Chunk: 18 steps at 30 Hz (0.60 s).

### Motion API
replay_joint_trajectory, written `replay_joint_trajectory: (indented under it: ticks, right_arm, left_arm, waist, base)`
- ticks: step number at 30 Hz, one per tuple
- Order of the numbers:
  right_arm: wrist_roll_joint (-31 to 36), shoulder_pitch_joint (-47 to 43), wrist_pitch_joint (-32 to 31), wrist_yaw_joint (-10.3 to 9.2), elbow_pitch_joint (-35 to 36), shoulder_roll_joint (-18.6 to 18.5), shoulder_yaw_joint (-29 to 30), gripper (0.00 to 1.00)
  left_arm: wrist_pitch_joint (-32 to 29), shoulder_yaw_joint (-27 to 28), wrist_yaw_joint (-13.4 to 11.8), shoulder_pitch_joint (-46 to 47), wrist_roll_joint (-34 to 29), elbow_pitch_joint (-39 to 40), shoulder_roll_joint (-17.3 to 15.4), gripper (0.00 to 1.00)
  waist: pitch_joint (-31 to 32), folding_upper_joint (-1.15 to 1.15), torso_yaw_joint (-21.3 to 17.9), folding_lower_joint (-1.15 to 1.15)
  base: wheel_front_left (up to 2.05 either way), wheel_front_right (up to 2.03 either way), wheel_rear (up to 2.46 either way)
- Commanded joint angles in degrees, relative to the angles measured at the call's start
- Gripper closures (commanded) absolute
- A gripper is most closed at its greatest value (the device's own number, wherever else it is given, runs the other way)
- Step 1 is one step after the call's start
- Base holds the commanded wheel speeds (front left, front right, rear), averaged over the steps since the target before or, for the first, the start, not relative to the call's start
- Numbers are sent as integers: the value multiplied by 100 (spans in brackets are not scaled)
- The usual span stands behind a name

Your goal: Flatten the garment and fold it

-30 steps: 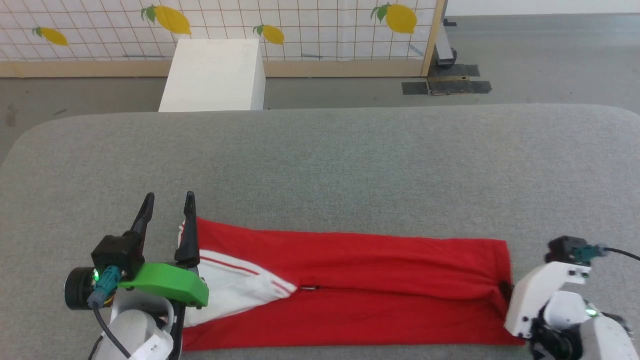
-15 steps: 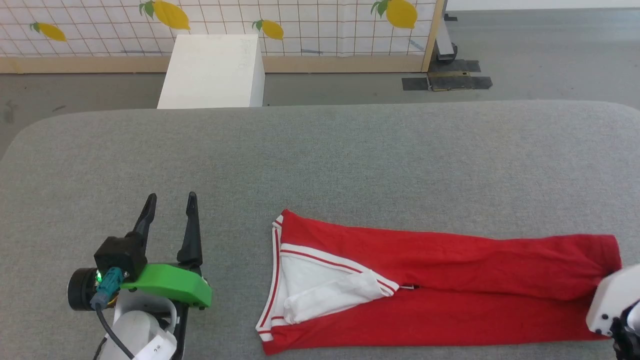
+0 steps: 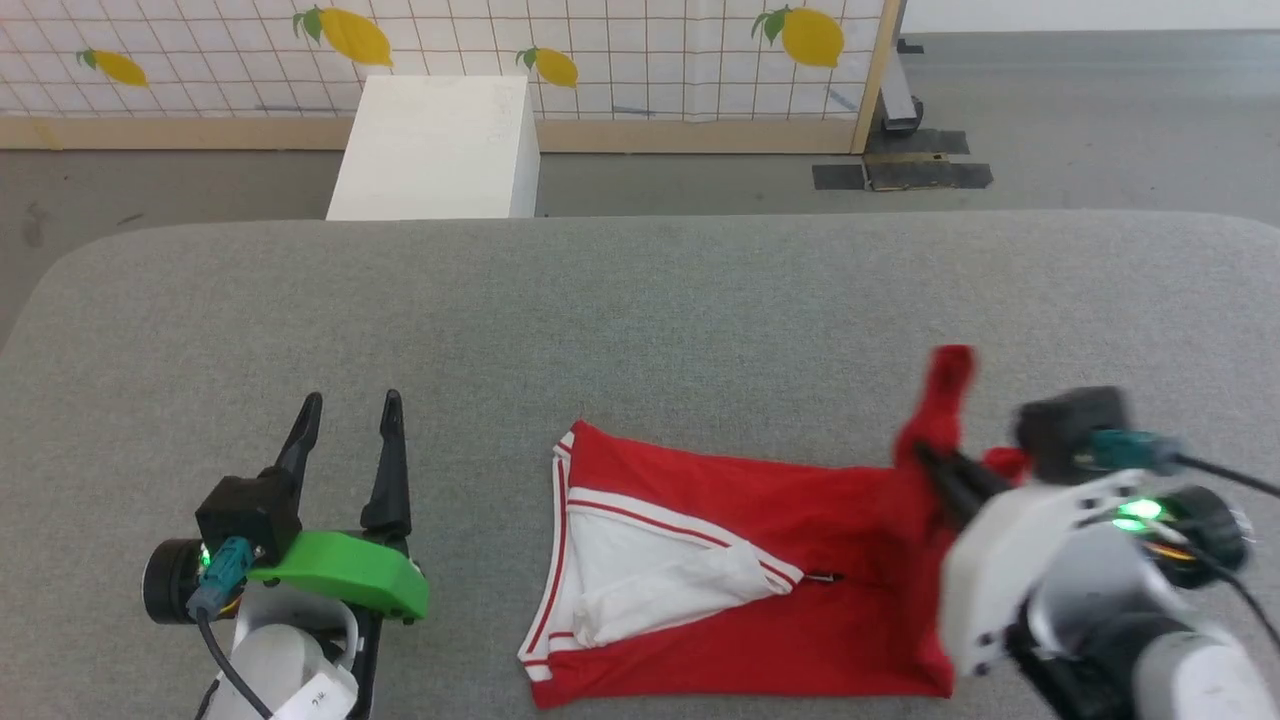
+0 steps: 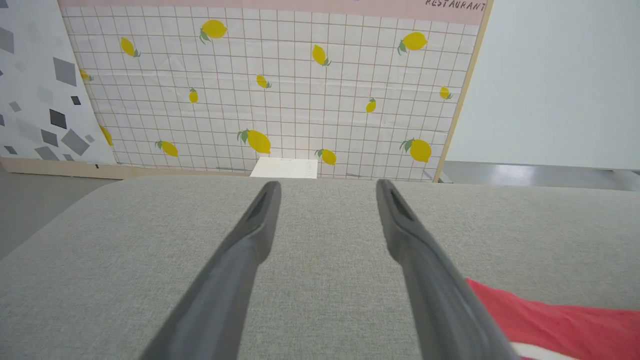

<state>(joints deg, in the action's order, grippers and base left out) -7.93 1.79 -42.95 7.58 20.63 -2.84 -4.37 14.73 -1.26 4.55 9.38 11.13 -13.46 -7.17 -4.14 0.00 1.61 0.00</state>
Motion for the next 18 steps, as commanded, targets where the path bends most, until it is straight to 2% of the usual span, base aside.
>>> replay_joint_trajectory:
  ticks: [1, 7, 9, 18]
  right_arm:
    - [55, 153, -24, -9, 5, -4, -220, 100]
    - [-3, 814, 116, -9, -652, -4, -1381, 100]
    - [-128, 1159, 270, -9, -1203, -4, -1867, 100]
    - [-433, 2028, 665, -9, -2822, -4, -2771, 100]
  left_arm:
    - [27, -3, 44, -2, -86, -12, 33, 0]
    - [27, -96, 113, 166, -113, -51, 102, 0]
    - [27, -136, 141, 252, -115, -64, 146, 0]
    - [27, -136, 191, 418, -132, -109, 234, 0]
  waist:
    - [-46, 0, 34, 0]
    - [-226, 0, 232, 0]
    - [-339, 0, 369, 0]
    - [-662, 0, 641, 0]
  base:
    - [0, 0, 0]
    - [0, 0, 0]
    - [0, 0, 0]
    - [0, 0, 0]
